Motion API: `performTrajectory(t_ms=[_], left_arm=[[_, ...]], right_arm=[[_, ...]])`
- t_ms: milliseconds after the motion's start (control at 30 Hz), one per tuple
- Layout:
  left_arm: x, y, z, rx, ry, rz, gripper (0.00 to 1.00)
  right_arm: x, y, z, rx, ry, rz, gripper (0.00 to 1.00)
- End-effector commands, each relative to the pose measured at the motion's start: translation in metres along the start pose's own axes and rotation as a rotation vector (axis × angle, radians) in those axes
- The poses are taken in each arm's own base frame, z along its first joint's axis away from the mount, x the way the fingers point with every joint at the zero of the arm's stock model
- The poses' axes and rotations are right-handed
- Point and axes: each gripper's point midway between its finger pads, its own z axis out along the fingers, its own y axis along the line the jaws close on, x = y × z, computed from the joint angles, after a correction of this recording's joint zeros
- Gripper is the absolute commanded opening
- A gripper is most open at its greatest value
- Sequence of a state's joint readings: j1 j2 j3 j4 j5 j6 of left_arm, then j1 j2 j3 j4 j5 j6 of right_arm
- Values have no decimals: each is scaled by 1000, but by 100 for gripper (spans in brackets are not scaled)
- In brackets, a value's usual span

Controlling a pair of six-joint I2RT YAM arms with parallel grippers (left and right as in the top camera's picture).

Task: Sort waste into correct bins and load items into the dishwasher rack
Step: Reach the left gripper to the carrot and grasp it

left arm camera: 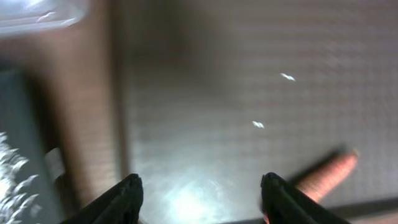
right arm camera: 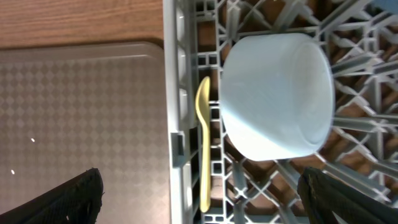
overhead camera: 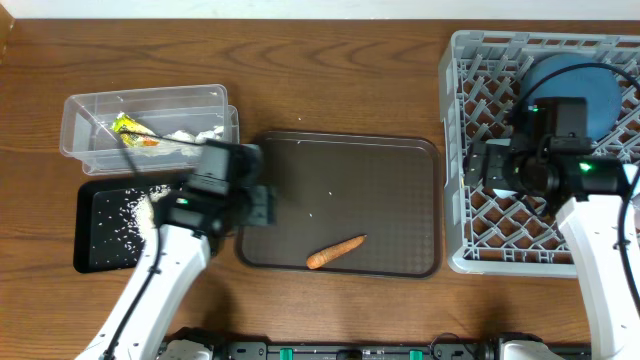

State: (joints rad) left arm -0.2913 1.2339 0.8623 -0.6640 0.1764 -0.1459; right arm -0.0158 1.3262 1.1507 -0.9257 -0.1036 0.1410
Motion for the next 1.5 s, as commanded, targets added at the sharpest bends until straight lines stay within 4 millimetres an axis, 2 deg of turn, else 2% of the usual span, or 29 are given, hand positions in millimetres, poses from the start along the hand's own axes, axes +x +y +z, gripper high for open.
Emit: performTrajectory(t_ms=[0, 100, 300, 433, 600, 700, 900, 1033, 1133, 1267, 1300, 1467], left_arm=[[6, -32, 5, 44, 10, 240, 67], [22, -61, 13, 87, 49, 440, 69], [60, -93, 37, 128, 173, 685, 70], [85, -99, 55, 130, 272, 751, 70], [108, -98, 74, 117, 373, 781, 71], [115, -96, 83, 110, 408, 785, 70], [115, -98, 99, 109, 407, 785, 70], [111, -102, 106, 116, 381, 786, 58], [110, -103, 107, 118, 375, 787, 40], [110, -103, 107, 117, 376, 787, 32], [109, -103, 107, 117, 375, 787, 27], [100, -90, 109, 25, 351, 803, 13]], right_arm=[[-1, -2, -2, 1, 3, 2, 99], [0, -2, -2, 1, 6, 3, 99], [0, -3, -2, 2, 6, 2, 99], [0, -3, -2, 5, 6, 2, 99], [0, -3, -2, 5, 6, 2, 99], [0, -4, -2, 8, 6, 2, 99], [0, -4, -2, 8, 6, 2, 99], [0, -4, -2, 8, 6, -6, 99], [0, -4, -2, 8, 7, -16, 99], [0, -4, -2, 8, 7, -16, 99], [0, -4, -2, 8, 8, -16, 99], [2, -4, -2, 10, 17, -15, 99]])
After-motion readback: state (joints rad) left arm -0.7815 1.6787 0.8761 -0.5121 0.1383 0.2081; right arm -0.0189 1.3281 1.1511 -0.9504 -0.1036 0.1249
